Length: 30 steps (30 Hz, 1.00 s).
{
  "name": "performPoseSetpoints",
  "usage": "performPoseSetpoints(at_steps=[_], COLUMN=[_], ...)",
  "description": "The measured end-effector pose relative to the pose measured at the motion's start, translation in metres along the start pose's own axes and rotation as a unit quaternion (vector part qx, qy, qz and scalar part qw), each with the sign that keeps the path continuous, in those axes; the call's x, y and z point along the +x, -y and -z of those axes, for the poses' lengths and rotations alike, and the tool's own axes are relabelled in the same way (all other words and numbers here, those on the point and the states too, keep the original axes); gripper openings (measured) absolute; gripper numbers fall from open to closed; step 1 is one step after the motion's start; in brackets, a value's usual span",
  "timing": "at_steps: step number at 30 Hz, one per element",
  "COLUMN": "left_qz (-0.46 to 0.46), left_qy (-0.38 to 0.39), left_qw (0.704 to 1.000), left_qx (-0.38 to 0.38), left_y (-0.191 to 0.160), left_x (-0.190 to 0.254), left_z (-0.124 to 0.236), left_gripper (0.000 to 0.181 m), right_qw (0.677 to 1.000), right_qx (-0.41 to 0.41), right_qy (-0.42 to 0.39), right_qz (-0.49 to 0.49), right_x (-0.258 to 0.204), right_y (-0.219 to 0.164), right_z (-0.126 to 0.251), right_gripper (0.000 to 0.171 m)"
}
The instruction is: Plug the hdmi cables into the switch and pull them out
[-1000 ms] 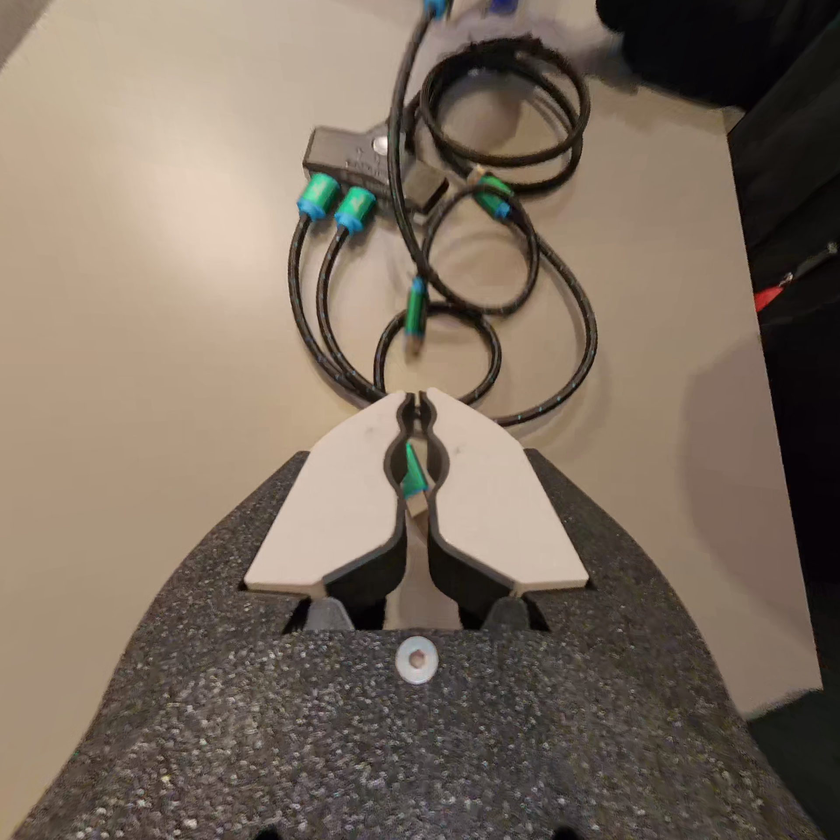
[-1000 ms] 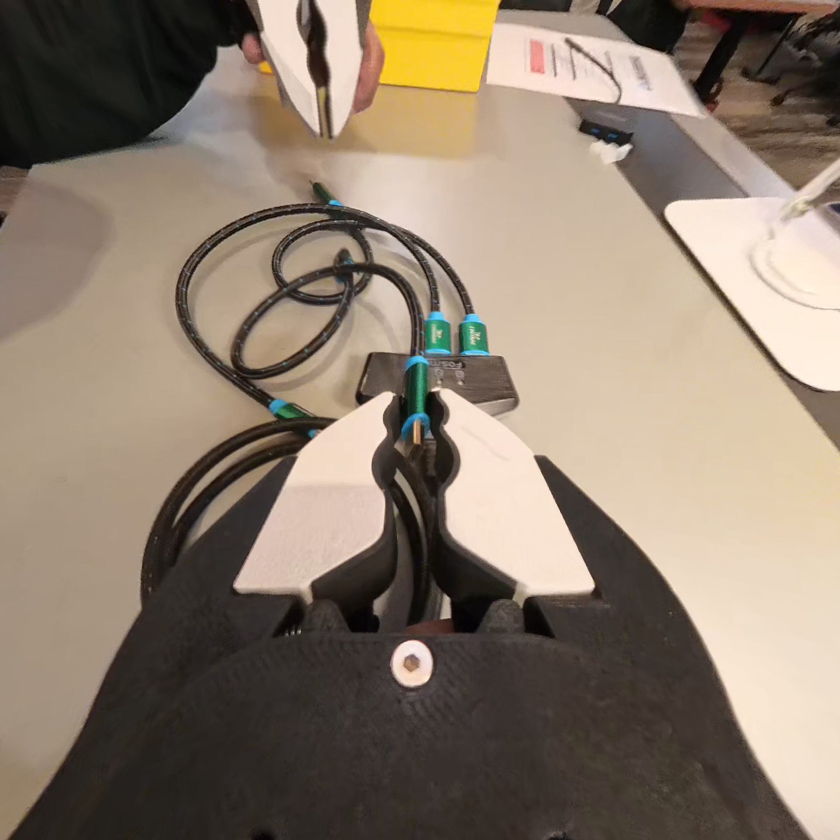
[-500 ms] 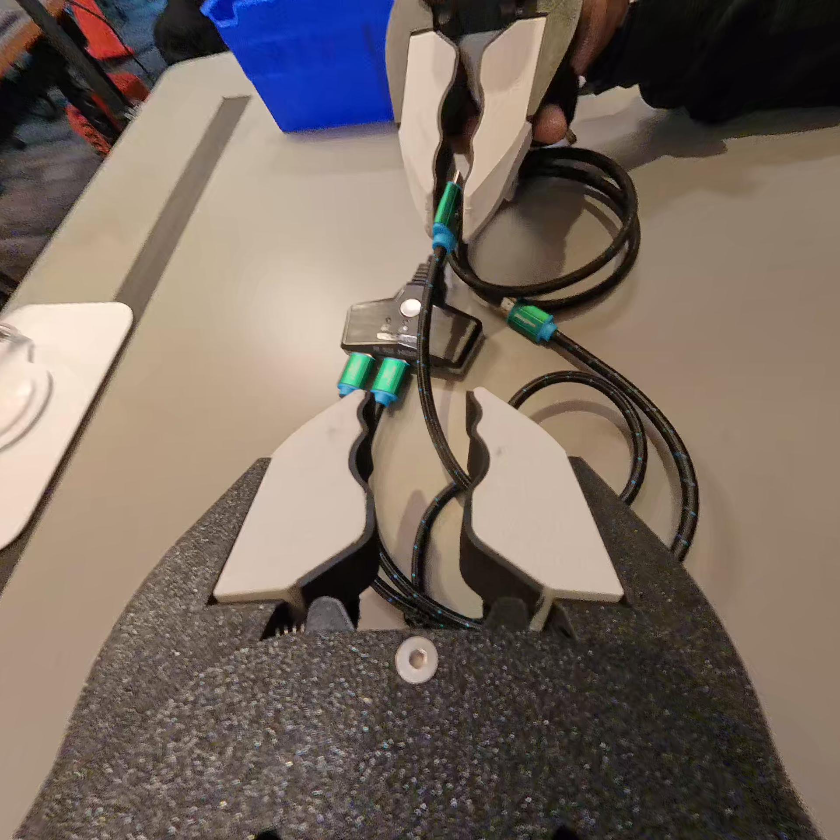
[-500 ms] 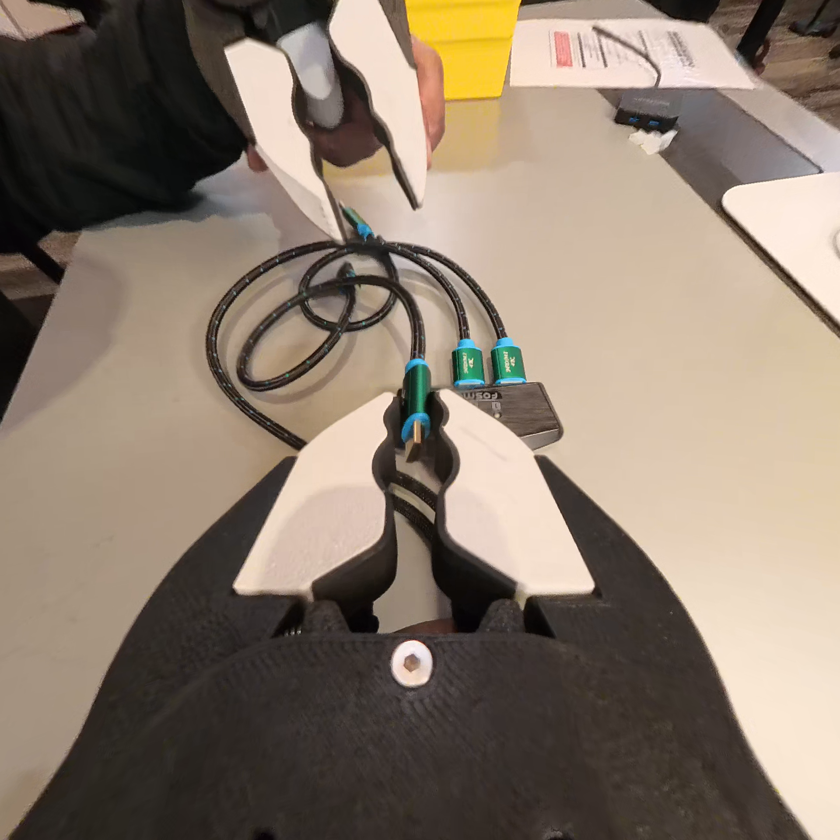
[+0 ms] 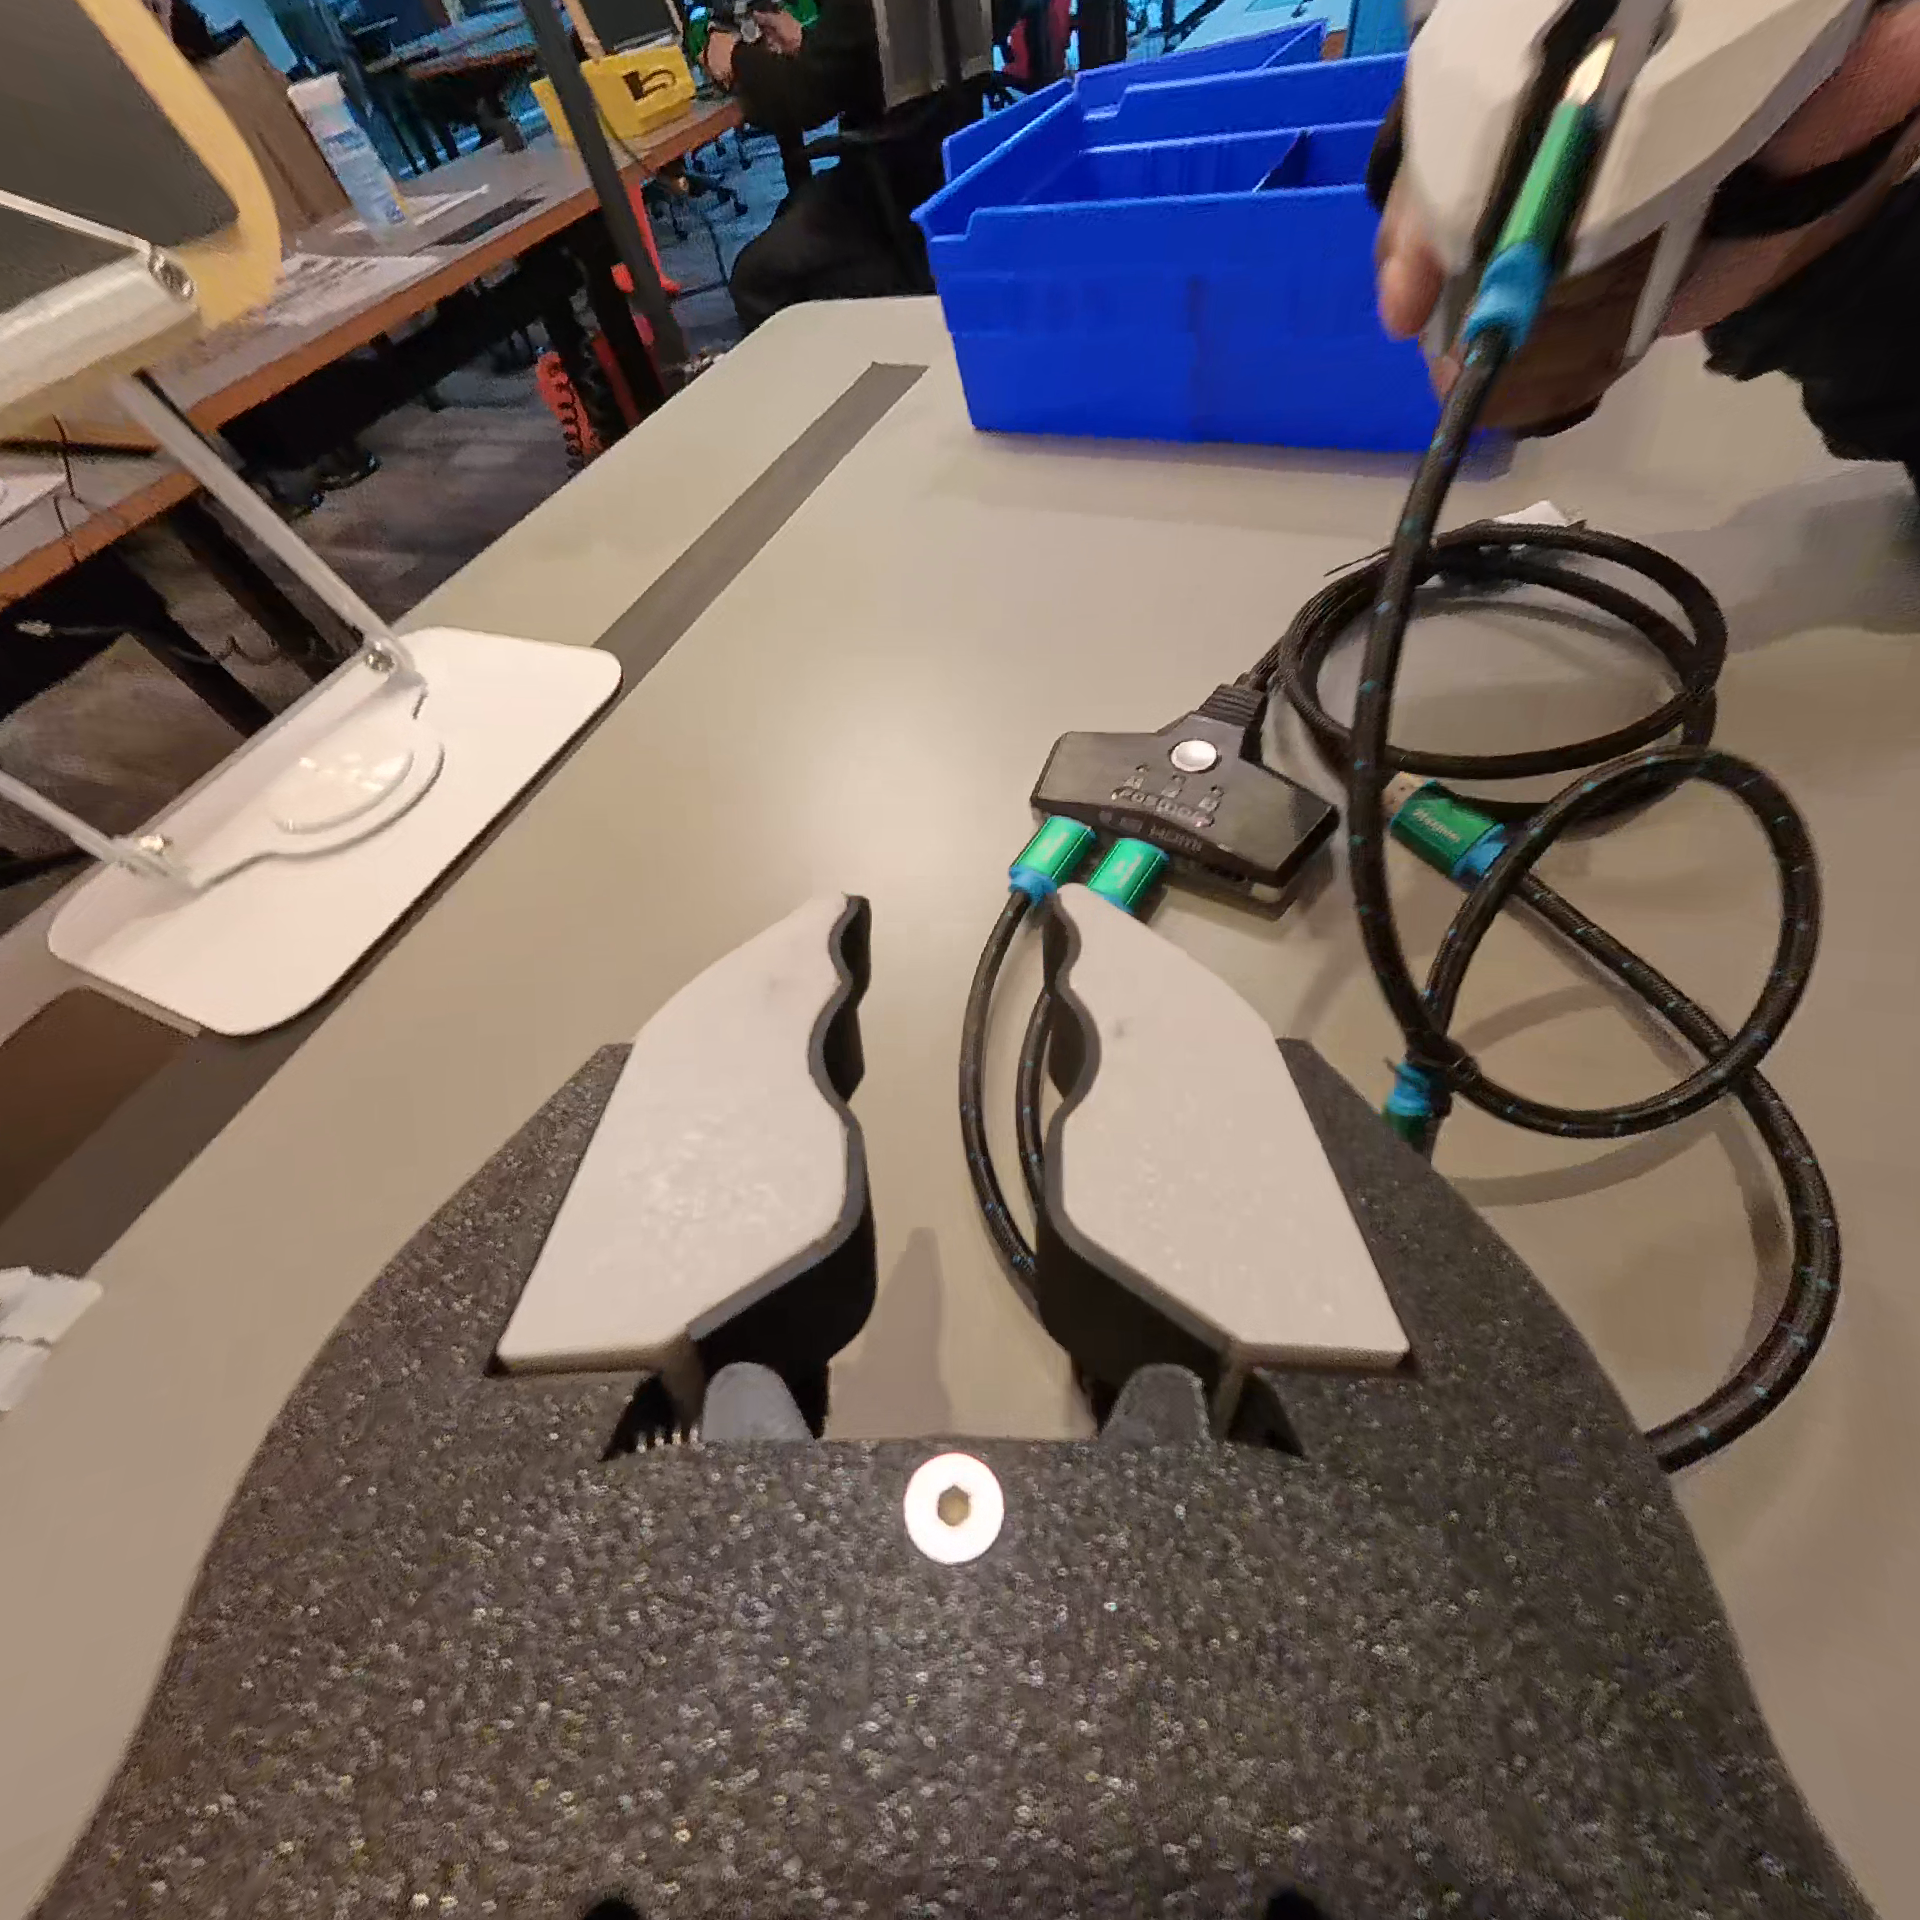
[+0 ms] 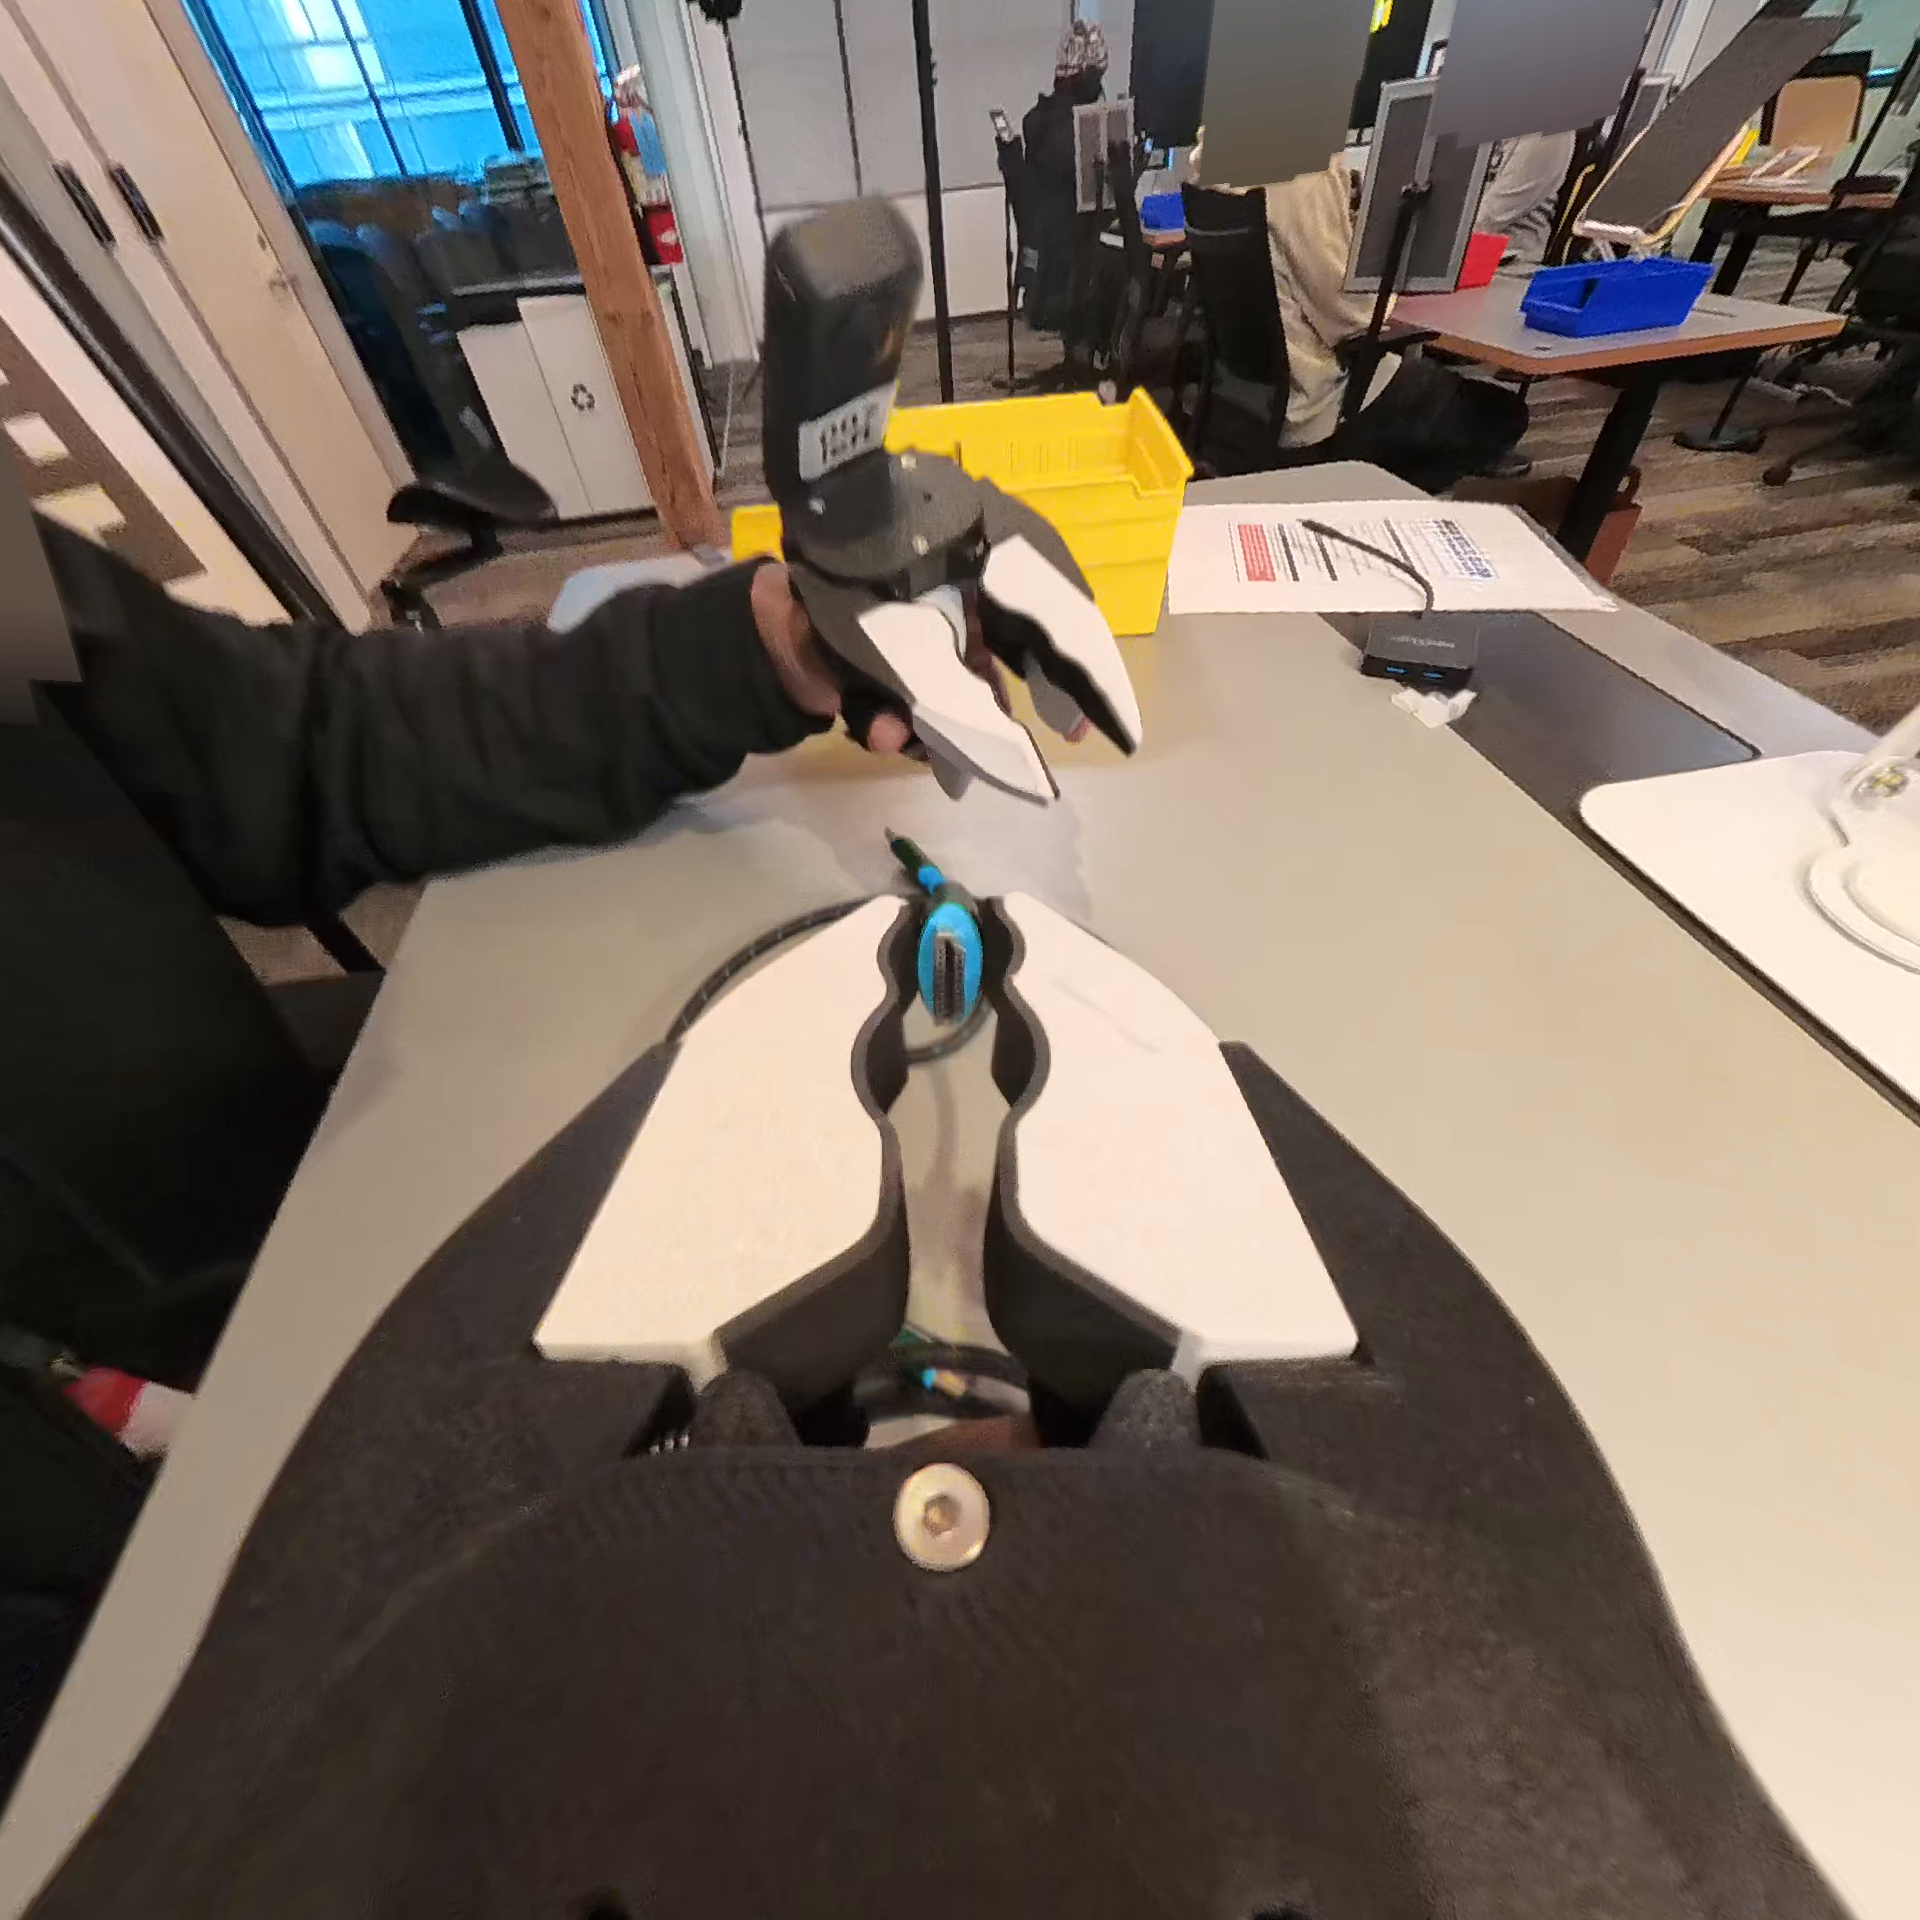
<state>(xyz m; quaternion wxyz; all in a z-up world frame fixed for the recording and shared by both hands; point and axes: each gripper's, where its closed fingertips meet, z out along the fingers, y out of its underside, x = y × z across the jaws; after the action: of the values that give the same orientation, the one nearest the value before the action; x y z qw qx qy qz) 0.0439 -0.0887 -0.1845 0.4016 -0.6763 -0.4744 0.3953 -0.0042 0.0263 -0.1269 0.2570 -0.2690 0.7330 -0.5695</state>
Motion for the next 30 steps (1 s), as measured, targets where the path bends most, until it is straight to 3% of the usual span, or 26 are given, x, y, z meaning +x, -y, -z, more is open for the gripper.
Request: performPoseSetpoints(at_steps=[4, 13, 21, 30], left_qz=[0.024, 0.059, 0.023, -0.201], left_qy=[-0.009, -0.014, -0.088, -0.068], left_qw=[1.0, 0.995, 0.994, 0.975], left_qx=[0.009, 0.075, 0.062, -0.07], left_y=[-0.008, 0.014, 0.024, -0.004], left_x=[-0.005, -0.012, 0.028, 0.086], left_z=[0.007, 0.034, 0.025, -0.034], left_gripper=[0.033, 0.031, 0.031, 0.03], right_qw=[0.998, 0.974, 0.967, 0.944], right_qx=[0.031, 0.125, -0.011, -0.05], right_qy=[-0.004, -0.002, -0.081, -0.132], right_qz=[-0.05, -0.188, -0.242, -0.298], right_x=[-0.001, -0.01, -0.003, 0.011], right_y=[0.02, 0.043, -0.055, -0.077], right_z=[-0.011, -0.028, -0.07, -0.07], right_gripper=[0.012, 0.012, 0.012, 0.013])
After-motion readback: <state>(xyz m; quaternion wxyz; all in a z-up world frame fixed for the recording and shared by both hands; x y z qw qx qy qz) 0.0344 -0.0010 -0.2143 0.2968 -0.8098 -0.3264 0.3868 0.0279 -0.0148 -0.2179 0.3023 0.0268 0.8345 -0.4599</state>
